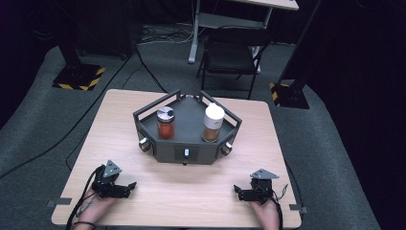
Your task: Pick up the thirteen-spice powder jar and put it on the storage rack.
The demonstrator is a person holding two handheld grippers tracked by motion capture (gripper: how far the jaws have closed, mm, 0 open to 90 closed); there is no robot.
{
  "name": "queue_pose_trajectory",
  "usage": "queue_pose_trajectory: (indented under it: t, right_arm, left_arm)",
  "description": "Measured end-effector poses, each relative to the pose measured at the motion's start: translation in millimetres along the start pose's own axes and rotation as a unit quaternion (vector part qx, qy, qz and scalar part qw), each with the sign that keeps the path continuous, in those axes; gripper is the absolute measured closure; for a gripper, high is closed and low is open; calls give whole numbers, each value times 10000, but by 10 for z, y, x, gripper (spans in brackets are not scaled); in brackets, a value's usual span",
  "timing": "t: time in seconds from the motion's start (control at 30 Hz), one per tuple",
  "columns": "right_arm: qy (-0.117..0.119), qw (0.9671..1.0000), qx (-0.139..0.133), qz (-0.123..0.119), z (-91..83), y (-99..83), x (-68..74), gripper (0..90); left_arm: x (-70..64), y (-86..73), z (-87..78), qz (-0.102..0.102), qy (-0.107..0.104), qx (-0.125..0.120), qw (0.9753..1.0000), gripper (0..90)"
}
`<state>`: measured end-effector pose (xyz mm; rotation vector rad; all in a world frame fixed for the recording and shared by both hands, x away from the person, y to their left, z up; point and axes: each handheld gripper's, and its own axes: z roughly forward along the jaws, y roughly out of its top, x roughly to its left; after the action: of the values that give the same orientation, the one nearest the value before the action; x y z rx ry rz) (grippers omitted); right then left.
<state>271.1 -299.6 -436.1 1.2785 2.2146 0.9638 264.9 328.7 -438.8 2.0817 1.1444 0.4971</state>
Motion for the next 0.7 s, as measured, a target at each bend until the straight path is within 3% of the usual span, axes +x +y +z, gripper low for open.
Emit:
queue_pose_trajectory:
  t: [0.7]
  right_arm:
    - [-2,10000,35,9,20,26,-9,13]
  left_arm:
    - [-8,-6,0,-17,11,-13,10000,65]
